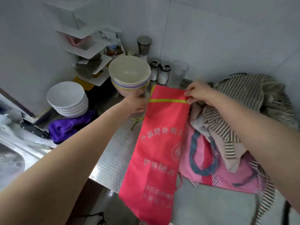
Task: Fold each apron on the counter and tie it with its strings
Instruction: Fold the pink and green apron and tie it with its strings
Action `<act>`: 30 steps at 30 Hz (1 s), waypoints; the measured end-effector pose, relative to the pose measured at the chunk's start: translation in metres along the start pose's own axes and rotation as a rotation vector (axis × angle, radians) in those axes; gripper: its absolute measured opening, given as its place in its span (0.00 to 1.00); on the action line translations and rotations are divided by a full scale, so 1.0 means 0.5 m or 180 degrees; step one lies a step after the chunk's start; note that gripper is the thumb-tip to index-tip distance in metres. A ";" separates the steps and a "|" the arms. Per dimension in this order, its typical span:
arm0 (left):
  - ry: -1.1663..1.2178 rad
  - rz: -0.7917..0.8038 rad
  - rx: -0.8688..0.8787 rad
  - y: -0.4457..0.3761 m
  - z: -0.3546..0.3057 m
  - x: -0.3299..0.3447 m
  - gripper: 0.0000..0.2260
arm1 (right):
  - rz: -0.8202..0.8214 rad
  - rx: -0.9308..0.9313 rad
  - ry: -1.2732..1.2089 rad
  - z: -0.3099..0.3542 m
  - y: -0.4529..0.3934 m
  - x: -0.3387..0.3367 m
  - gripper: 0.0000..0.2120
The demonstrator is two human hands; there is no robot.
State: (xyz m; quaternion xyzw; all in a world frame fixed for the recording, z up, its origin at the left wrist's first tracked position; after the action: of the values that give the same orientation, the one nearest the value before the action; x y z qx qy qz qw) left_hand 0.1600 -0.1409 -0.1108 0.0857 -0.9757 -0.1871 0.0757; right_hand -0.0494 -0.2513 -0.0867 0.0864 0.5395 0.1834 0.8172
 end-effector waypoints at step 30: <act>-0.1850 0.0312 -0.0294 -0.025 0.217 0.058 0.06 | -0.0934 0.1200 -0.1419 -0.114 0.212 0.284 0.22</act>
State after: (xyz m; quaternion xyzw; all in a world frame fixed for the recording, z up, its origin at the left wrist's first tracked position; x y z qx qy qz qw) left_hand 0.1141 -0.1195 -0.2119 -0.0222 -0.9499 -0.2441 -0.1940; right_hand -0.0735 -0.1014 -0.1942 0.1956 0.3785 -0.0628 0.9025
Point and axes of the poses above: each hand's wrist, its own y-axis away from the middle knuckle, its own x-axis out of the palm, z = x × y, the point moved 2 cm from there along -y, towards the middle knuckle, and after that the axes turned 14 degrees about y, right-handed, at the moved point
